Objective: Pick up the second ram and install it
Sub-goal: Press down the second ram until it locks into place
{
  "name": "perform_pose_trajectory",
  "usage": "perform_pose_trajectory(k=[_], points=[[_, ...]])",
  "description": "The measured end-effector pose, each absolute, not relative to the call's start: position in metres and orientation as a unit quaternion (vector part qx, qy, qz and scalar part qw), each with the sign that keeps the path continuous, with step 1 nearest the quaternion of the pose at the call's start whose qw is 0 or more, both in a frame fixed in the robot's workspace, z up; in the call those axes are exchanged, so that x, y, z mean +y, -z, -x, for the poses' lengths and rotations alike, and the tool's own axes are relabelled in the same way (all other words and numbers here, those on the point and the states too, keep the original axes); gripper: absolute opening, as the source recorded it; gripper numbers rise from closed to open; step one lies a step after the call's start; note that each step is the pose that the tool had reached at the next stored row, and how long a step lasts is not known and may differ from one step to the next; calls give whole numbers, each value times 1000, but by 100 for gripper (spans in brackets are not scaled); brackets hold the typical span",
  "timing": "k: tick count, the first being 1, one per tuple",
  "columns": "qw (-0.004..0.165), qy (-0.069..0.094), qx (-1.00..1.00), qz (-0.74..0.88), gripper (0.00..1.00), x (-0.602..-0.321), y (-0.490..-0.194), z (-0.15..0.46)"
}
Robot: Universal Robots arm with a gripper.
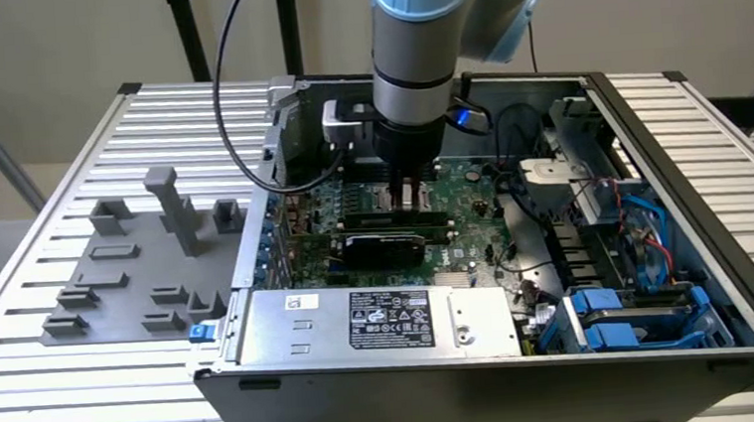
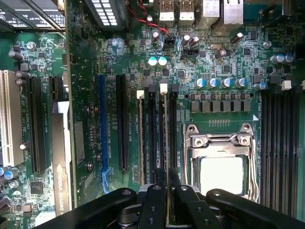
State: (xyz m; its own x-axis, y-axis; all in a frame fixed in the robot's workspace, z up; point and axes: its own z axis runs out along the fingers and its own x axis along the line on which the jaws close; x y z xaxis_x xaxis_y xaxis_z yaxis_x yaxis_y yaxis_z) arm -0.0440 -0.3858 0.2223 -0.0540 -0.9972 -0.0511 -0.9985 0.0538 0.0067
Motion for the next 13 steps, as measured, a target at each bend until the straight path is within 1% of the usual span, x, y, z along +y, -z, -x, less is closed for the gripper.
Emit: perform_pose_trajectory(k=[5,6,10,13], points=[[16,-20,726,688,0,-386,-221,44],[16,-20,726,688,100,-386,-221,44],[16,-20,726,688,100,-386,-223,44],[16,-20,726,687,100,-386,-232,44]])
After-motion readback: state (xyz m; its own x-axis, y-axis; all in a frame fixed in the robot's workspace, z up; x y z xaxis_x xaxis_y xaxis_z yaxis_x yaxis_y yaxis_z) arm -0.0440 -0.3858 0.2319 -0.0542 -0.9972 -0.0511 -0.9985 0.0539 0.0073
